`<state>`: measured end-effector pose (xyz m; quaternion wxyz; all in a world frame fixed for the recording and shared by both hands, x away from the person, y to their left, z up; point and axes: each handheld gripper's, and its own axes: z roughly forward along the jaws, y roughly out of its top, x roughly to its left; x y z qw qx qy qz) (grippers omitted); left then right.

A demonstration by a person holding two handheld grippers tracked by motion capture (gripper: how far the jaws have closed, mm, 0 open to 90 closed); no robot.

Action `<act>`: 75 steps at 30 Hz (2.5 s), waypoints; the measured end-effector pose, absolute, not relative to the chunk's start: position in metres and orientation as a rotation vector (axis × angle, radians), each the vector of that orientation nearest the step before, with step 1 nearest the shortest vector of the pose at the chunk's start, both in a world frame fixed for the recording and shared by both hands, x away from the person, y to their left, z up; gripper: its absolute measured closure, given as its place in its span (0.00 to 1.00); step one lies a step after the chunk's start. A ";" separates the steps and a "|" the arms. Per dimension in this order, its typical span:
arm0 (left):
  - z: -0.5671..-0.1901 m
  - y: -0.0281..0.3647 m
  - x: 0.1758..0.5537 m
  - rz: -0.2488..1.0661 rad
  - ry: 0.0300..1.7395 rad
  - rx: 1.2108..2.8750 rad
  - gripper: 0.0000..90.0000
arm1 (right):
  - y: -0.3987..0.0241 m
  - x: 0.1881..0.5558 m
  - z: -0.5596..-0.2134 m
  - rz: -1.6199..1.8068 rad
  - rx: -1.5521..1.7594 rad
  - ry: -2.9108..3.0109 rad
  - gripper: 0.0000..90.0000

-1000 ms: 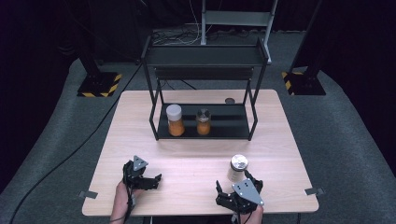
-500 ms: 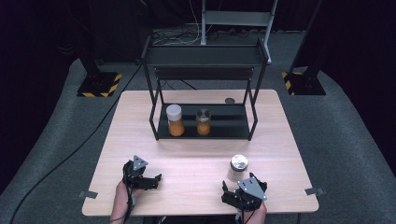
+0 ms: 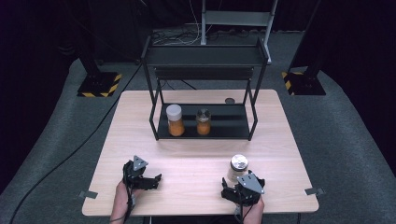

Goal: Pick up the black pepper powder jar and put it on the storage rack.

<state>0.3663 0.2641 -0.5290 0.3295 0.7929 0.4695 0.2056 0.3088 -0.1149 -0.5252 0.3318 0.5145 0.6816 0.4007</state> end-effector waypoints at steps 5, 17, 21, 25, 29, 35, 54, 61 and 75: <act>-0.529 0.264 0.366 0.541 1.227 2.075 0.02 | -0.117 0.309 -0.524 1.044 1.346 1.780 0.00; -0.529 0.264 0.366 0.542 1.227 2.074 0.02 | -0.116 0.326 -0.523 1.036 1.332 1.800 0.00; -0.529 0.264 0.366 0.538 1.229 2.074 0.02 | -0.116 0.329 -0.523 1.045 1.330 1.803 0.00; -0.529 0.264 0.366 0.540 1.228 2.074 0.02 | -0.117 0.333 -0.523 1.052 1.325 1.827 0.00; -0.529 0.264 0.366 0.542 1.227 2.074 0.02 | -0.117 0.337 -0.523 1.039 1.309 1.844 0.04; -0.529 0.264 0.366 0.538 1.229 2.074 0.02 | -0.119 0.336 -0.523 1.056 1.334 1.808 0.21; -0.529 0.264 0.367 0.530 1.232 2.070 0.02 | -0.121 0.336 -0.523 1.056 1.352 1.813 0.33; -0.529 0.264 0.367 0.530 1.234 2.067 0.02 | -0.121 0.336 -0.523 1.057 1.345 1.814 0.33; -0.529 0.264 0.367 0.533 1.230 2.074 0.02 | -0.122 0.336 -0.521 1.064 1.342 1.815 0.33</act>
